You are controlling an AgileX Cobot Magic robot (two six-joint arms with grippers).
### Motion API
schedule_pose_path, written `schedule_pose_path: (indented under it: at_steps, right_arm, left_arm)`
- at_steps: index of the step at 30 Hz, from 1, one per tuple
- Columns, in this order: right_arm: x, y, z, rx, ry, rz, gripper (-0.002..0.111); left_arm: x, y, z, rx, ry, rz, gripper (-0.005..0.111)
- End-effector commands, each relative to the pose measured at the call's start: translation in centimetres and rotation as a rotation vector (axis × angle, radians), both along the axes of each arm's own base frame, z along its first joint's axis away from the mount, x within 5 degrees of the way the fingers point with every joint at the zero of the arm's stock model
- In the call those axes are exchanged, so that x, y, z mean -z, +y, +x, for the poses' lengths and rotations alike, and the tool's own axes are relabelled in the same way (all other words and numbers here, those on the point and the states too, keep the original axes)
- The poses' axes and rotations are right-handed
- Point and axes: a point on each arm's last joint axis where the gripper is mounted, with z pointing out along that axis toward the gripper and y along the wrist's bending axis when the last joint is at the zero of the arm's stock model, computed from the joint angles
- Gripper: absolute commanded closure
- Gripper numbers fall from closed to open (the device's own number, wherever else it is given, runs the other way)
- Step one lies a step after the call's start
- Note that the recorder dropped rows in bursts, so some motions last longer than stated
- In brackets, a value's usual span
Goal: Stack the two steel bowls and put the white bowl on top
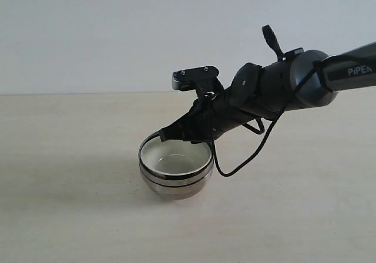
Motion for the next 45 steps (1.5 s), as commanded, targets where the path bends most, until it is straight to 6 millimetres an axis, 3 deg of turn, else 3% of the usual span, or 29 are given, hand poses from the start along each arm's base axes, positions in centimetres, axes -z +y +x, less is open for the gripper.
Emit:
schedule_pose_path:
  at_steps: [1,5,14,24,28,32,39,45]
  right_arm:
    - [-2.6,0.0,-0.6,-0.018,-0.015,0.033,0.108]
    - [-3.8,0.6,-2.1,-0.094,0.027,0.031,0.108]
    - [-3.5,4.4,-6.3,-0.291,0.106,-0.012,0.108]
    - [-3.2,4.5,-6.5,-0.292,0.118,-0.03,0.108]
    - [-1.8,4.7,-6.4,-0.285,0.149,-0.043,0.108]
    - [-2.9,4.6,-6.5,-0.285,0.124,-0.031,0.108]
    - [-7.9,2.5,-7.4,-0.258,0.02,-0.111,0.108]
    - [-7.6,0.0,-6.7,-0.125,0.046,-0.313,0.108]
  left_arm:
    - [0.0,0.0,0.0,0.003,-0.007,-0.005,0.103]
    - [0.0,0.0,0.0,0.003,-0.007,-0.005,0.103]
    - [0.0,0.0,0.0,0.003,-0.007,-0.005,0.103]
    - [0.0,0.0,0.0,0.003,-0.007,-0.005,0.103]
    - [0.0,0.0,0.0,0.003,-0.007,-0.005,0.103]
    - [0.0,0.0,0.0,0.003,-0.007,-0.005,0.103]
    - [0.0,0.0,0.0,0.003,-0.007,-0.005,0.103]
    - [0.0,0.0,0.0,0.003,-0.007,-0.005,0.103]
